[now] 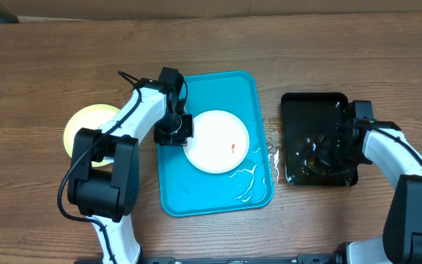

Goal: Clean dirty plates on tray and stack at the side
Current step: 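Dip the sponge in the black tray water with right gripper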

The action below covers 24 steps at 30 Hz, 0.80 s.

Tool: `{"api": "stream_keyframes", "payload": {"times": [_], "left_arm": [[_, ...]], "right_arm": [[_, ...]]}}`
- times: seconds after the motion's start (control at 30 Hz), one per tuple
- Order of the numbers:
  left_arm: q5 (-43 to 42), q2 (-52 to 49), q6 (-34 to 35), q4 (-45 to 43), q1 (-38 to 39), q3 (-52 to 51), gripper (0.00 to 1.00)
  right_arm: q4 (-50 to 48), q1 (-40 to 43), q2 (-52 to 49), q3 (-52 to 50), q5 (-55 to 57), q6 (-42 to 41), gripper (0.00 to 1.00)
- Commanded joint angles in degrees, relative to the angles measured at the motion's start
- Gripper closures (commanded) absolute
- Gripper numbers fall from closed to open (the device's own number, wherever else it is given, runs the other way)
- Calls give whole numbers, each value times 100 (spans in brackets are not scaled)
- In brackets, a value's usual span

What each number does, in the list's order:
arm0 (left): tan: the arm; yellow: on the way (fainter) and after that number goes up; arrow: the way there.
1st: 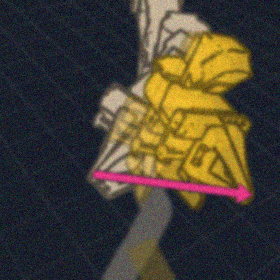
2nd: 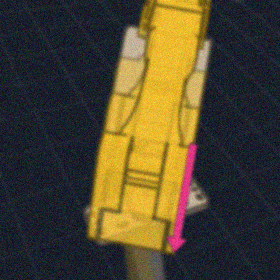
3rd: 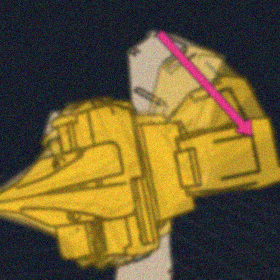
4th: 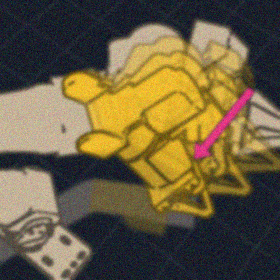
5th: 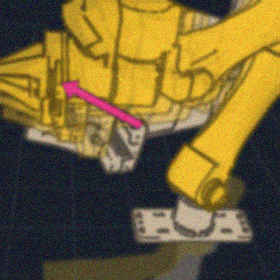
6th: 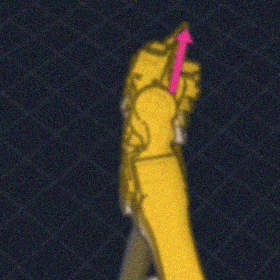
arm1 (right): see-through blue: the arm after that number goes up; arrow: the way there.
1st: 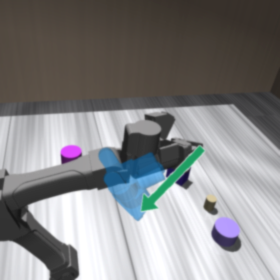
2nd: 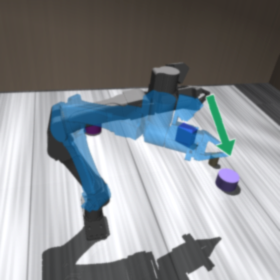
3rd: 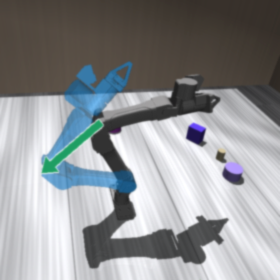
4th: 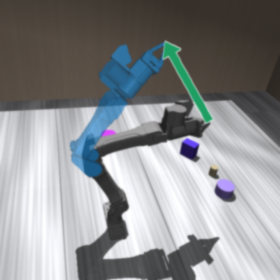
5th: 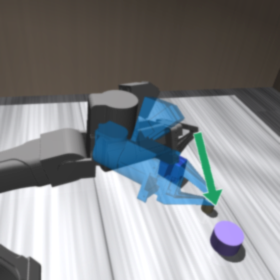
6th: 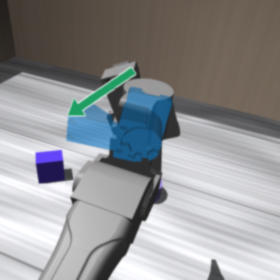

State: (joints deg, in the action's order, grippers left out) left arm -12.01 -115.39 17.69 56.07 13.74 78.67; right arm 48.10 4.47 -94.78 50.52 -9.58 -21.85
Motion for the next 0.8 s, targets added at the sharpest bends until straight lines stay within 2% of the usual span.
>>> {"api": "stream_keyframes", "payload": {"times": [0.0, 0.1, 0.13, 0.27, 0.33, 0.57, 0.67, 0.77], "left_arm": [[-68, 76, 72, -2, -31, -57, 90], [-68, 76, 74, -4, -31, -57, 89], [-70, 76, 74, -2, -33, -57, 89], [-68, 76, 74, -7, -31, -57, 88], [-68, 76, 74, -7, -31, -57, 88], [-68, 76, 72, -31, -33, -57, 86], [-70, 76, 72, -66, -31, -57, 85], [-63, 76, 70, -66, -33, -57, 85]], "right_arm": [[518, -33, 11, 540, 267, 203, 96], [1106, -61, 50, 1056, 269, 361, 96], [1239, -61, 50, 1172, 271, 356, 92], [1211, -55, 46, 1250, 575, 63, 56], [1104, -55, 42, 1244, 999, -120, 47], [439, -57, 4, 1047, 1209, -376, 46], [55, -70, -66, 750, 977, -396, 59], [-234, -111, -216, 455, 815, -402, 61]]}}
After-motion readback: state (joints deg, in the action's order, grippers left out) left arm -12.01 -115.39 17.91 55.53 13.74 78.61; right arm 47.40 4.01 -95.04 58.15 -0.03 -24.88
